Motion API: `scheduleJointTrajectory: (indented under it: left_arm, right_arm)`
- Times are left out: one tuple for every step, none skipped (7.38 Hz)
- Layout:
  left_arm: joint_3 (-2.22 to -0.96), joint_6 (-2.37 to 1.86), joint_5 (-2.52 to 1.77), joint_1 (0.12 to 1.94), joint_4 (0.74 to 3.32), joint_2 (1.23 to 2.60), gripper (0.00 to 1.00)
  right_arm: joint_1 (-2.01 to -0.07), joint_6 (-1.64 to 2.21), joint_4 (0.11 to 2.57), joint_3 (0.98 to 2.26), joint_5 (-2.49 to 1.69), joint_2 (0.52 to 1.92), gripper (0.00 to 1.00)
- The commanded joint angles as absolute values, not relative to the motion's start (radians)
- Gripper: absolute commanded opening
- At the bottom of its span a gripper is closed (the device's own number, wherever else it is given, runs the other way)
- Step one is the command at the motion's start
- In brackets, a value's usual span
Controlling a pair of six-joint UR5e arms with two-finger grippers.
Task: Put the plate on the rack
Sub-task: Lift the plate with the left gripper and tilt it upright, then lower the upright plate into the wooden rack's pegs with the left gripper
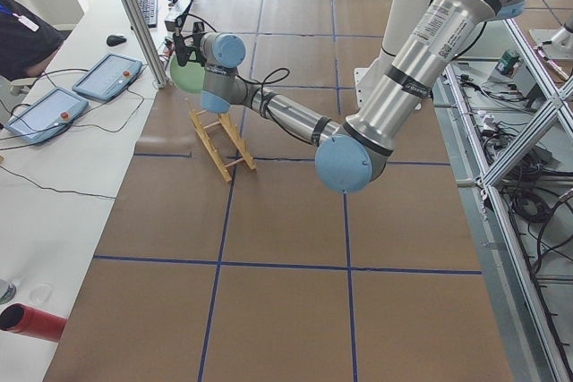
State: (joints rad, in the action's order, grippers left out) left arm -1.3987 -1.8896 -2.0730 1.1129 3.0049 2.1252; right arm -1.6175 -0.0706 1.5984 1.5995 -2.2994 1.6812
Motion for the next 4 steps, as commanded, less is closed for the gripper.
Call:
scheduleJointTrajectory:
  left_arm:
    - [-1.367, -1.89, -2.033, 1.108, 3.03, 2.118, 0.0]
    - [-1.353, -1.89, -1.996, 1.103, 3.054, 2.12, 0.0]
    - [-1.338, -1.89, -1.953, 1.091, 3.056, 2.123, 0.0]
    - [-1.325, -1.89, -1.913, 1.072, 3.056, 2.122, 0.0]
  right_arm:
    - [-1.617, -0.071, 1.598, 1.598, -2.299, 1.681, 1.0]
    - [-1.617, -0.071, 1.598, 1.598, -2.299, 1.681, 1.0]
    - [-1.617, -0.071, 1.598, 1.598, -2.299, 1.681, 1.0]
    - [-1.618, -0.071, 1.598, 1.6, -2.299, 1.681, 1.0]
